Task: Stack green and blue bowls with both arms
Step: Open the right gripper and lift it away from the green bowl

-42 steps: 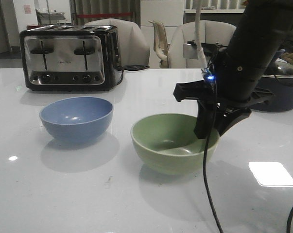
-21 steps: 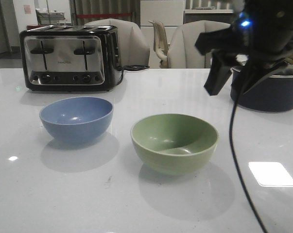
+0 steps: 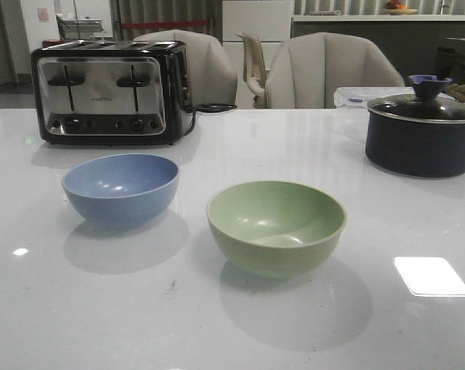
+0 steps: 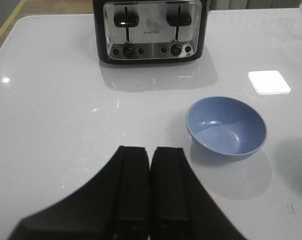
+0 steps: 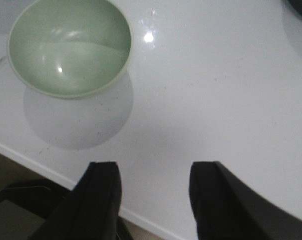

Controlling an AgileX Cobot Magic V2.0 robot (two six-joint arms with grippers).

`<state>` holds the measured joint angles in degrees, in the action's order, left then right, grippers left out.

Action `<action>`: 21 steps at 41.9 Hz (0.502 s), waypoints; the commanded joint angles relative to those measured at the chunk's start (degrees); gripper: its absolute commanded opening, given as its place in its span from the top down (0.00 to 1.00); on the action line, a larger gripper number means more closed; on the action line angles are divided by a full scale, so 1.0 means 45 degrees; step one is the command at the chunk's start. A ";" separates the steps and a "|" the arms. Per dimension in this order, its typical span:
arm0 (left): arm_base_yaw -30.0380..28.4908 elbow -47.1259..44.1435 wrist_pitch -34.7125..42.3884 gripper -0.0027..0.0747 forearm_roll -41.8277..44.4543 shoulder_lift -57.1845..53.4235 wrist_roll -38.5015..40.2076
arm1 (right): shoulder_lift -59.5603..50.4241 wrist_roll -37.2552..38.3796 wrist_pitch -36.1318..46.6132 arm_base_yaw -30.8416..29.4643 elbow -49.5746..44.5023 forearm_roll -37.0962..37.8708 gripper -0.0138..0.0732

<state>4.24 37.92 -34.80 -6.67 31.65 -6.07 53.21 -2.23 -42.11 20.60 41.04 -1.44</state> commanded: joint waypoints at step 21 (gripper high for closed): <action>0.2336 0.2570 0.0377 0.78 -0.0054 0.6130 -0.0667 | -0.0575 -0.0143 -0.1062 -0.0002 0.0245 0.0167 0.33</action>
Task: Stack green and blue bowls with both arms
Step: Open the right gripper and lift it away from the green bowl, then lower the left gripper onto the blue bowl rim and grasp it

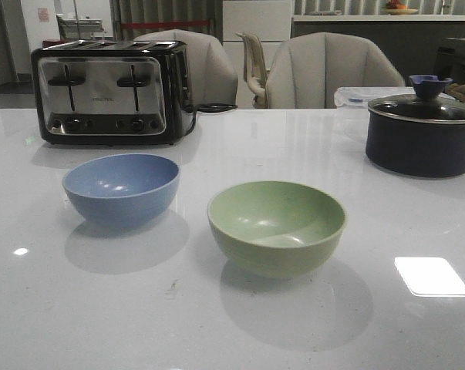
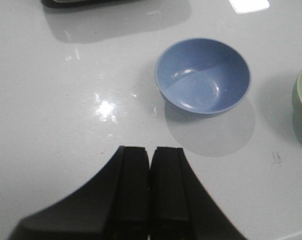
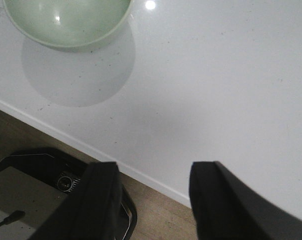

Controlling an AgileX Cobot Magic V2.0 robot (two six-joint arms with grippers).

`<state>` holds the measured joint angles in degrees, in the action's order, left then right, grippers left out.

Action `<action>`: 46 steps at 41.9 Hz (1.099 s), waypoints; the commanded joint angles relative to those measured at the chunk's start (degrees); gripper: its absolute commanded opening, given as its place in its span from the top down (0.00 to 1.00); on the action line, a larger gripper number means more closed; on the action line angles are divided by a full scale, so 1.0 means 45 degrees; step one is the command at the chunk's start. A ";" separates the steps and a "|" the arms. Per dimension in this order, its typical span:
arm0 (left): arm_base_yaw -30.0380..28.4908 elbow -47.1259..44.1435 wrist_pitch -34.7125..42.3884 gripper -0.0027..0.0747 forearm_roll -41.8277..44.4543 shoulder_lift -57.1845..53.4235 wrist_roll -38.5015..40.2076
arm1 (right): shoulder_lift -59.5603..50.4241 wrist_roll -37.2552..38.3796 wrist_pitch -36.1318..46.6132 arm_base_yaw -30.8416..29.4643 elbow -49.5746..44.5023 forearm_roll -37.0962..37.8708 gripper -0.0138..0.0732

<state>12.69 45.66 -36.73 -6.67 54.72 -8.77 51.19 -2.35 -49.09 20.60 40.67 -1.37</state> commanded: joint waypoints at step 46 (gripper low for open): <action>0.0689 0.7962 0.0456 0.34 -0.0227 1.2493 -0.0066 | -0.0125 -0.0118 0.0488 -0.0002 0.0326 0.0153 0.33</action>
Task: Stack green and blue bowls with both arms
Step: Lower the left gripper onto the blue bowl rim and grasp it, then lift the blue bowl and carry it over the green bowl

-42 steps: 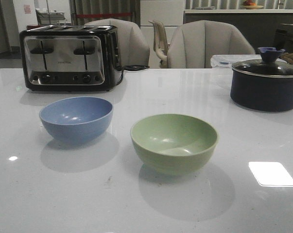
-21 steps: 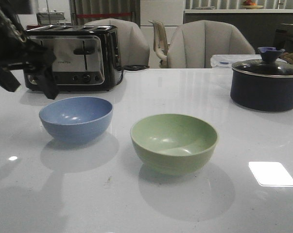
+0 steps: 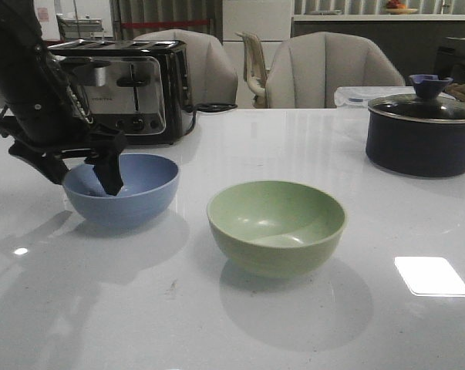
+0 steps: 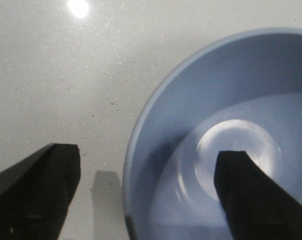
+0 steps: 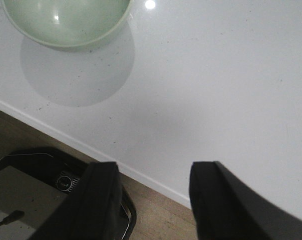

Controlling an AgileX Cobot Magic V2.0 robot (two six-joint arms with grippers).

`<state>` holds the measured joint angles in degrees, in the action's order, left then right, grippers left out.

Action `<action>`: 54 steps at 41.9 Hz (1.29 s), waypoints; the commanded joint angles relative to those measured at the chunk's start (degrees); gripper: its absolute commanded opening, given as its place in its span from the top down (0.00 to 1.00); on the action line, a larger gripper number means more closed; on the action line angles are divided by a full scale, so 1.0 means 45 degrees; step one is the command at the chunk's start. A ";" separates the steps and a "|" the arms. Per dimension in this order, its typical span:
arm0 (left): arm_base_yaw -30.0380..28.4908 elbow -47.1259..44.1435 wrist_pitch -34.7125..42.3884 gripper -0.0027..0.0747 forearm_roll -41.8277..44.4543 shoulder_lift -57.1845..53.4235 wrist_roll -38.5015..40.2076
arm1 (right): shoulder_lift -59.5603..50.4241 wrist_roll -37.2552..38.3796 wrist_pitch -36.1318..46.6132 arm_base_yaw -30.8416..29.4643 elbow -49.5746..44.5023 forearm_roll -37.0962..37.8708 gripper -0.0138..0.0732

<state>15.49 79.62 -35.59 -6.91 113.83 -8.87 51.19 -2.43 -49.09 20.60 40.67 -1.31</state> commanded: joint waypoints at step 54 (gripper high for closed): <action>0.3705 0.2884 -0.2260 0.84 -0.2828 -0.2052 -0.0420 | -0.0125 -0.0100 0.0488 -0.0002 0.0326 0.0139 0.33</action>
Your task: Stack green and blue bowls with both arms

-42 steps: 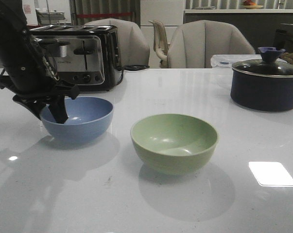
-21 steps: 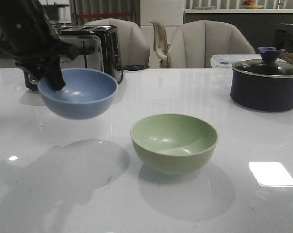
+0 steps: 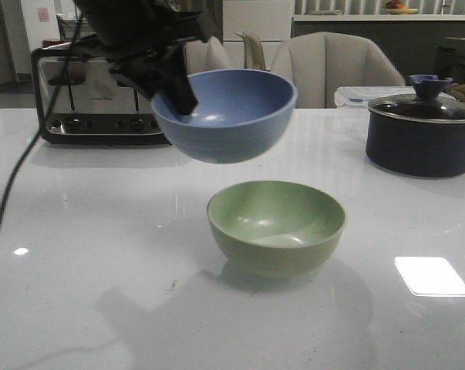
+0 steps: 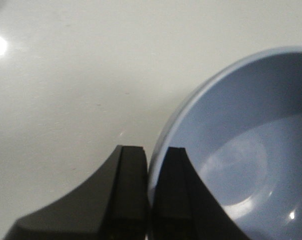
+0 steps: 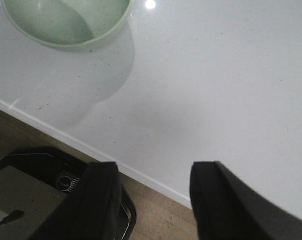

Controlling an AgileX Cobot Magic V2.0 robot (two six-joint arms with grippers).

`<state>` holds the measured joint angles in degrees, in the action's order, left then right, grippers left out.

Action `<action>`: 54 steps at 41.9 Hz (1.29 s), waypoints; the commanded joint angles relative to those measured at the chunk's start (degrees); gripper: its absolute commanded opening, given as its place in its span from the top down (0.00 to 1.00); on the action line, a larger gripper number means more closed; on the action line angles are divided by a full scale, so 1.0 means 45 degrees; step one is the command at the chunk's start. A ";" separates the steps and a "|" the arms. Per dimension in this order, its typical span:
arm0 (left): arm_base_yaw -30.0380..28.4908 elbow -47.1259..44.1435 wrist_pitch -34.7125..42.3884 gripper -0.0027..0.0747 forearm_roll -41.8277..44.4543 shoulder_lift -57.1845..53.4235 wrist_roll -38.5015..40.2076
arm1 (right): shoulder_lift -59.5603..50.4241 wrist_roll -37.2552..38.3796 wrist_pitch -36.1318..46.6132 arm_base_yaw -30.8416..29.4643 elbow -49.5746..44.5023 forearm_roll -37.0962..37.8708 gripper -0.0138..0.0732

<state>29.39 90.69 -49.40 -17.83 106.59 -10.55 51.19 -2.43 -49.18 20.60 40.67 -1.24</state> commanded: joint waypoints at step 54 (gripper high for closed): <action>0.1344 -0.3352 -0.0027 0.28 0.1359 -0.6935 -0.0067 | -0.0125 -0.0100 0.0507 -0.0002 0.0326 0.0122 0.33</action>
<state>35.60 78.09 -51.64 -12.61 83.10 -10.77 51.19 -2.43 -49.18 20.60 40.67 -1.24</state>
